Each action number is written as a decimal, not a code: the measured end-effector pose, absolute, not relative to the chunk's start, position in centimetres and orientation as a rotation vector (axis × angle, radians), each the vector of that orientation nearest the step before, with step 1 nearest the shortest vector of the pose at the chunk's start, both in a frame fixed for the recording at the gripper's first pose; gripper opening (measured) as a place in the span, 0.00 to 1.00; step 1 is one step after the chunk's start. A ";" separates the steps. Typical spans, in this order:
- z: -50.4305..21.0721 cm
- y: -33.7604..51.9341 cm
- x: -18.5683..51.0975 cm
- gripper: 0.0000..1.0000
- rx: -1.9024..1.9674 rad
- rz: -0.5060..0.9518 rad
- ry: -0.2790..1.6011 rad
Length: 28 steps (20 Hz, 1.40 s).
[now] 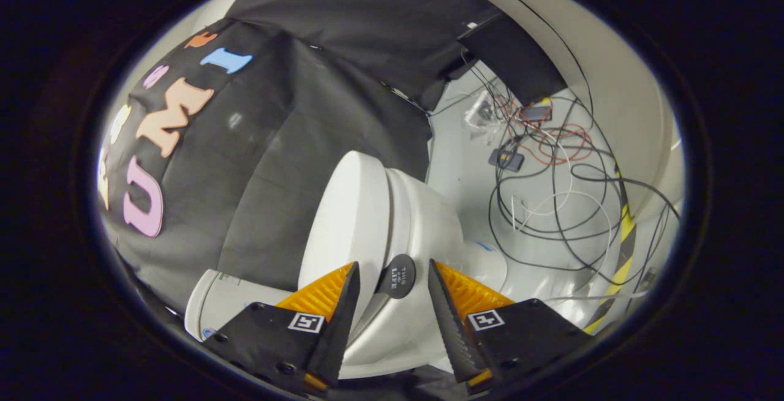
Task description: Open the toilet lid.
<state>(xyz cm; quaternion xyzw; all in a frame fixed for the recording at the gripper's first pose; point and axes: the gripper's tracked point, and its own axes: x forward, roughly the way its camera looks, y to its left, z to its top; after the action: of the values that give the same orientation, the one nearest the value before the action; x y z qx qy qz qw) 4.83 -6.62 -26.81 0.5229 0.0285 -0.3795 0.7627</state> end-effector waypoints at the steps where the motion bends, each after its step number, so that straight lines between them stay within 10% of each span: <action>1: -28.0 -5.4 5.2 0.39 1.168 -0.827 0.083; 12: -25.8 -6.9 5.2 0.02 1.126 -0.788 0.096; 28: -6.5 2.4 10.9 0.05 0.542 -0.525 0.003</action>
<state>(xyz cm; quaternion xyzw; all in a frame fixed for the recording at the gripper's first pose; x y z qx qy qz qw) 10.87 2.45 -6.49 0.2644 0.0014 -0.2561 0.9298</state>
